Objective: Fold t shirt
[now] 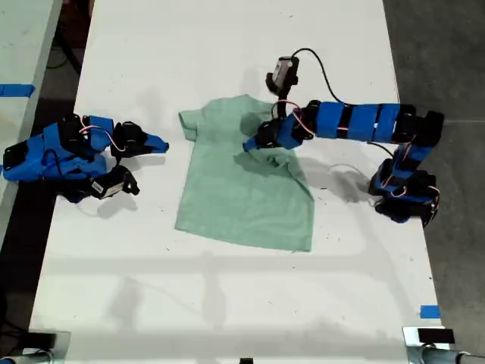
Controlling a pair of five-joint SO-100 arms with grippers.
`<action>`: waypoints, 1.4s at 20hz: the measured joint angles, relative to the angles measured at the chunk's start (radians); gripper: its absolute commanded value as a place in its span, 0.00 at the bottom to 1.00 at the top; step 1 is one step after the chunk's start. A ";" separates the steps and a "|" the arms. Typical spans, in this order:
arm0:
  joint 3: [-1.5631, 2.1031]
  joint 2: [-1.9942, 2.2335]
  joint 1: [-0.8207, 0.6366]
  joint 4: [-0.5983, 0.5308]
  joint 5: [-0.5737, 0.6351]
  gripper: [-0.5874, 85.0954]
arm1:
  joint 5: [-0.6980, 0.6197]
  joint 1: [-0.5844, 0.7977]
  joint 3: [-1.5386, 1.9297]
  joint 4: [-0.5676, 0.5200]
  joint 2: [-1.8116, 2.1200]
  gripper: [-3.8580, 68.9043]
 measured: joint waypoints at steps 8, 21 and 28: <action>0.000 0.000 0.009 0.000 -0.002 0.00 | 0.066 0.034 0.110 0.448 0.523 0.06; 0.000 0.000 -0.100 0.000 -0.002 0.00 | 0.106 -0.207 1.470 0.425 1.908 0.16; 0.000 0.000 -0.066 0.000 -0.002 0.00 | 0.107 -0.184 1.473 0.439 1.910 0.18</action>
